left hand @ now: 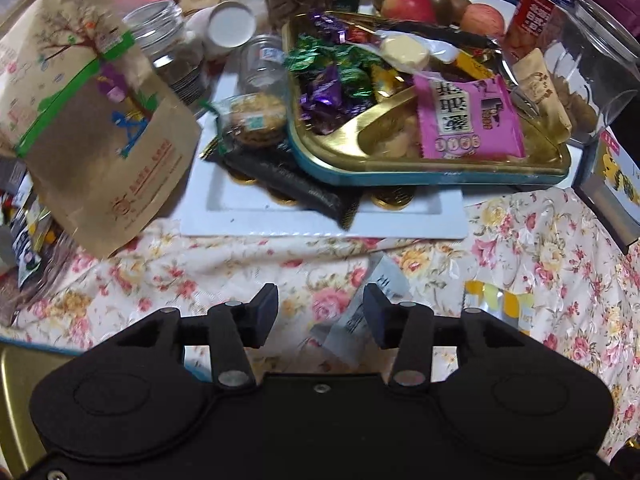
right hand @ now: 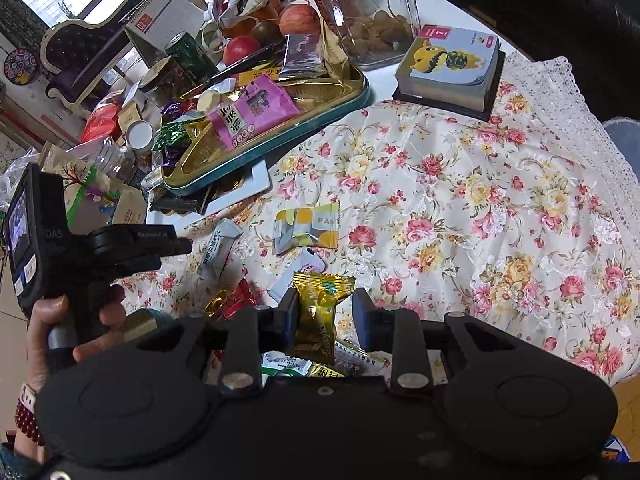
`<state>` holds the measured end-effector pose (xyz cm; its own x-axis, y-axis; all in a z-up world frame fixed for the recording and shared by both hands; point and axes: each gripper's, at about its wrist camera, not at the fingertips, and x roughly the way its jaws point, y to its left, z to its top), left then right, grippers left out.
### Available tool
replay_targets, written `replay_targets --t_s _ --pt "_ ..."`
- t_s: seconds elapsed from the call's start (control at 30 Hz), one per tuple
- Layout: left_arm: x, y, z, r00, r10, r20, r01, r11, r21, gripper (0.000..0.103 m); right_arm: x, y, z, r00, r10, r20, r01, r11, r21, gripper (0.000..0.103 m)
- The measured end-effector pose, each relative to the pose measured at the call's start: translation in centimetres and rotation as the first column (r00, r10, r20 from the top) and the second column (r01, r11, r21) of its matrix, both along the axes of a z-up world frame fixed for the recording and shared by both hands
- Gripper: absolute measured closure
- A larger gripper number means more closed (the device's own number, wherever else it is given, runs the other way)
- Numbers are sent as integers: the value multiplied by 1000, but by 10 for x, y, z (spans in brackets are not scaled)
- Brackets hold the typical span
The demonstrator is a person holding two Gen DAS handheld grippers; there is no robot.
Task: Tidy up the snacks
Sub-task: 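Grasp the white sesame candy with the left tool while the right holds the gold candy, then carry both candies over the gold tray and release the white candy from the left tool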
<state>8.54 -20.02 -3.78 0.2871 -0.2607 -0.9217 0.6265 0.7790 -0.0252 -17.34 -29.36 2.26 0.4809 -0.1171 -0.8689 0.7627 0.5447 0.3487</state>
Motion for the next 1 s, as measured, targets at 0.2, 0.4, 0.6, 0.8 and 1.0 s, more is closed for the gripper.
replay_targets --t_s 0.2,0.4,0.6,0.8,1.0 --pt "-13 -24 -12 984 -177 32 176 984 38 46 2 -6 0 1000 -10 17 9 999 37 72" --pt "-12 -30 -34 982 -183 35 178 978 112 46 2 -9 -5 1000 -19 2 19 999 42 72" --pt "-5 -32 -39 993 -121 -13 122 990 78 52 5 -5 -4 1000 0 3 0 999 36 72" --pt "-4 -35 -36 997 -66 -37 69 995 69 75 7 -2 -2 1000 5 6 -5 1000 28 72" --pt "-5 -19 -12 997 35 -70 -31 997 64 76 7 2 4 1000 10 13 -10 1000 10 72"
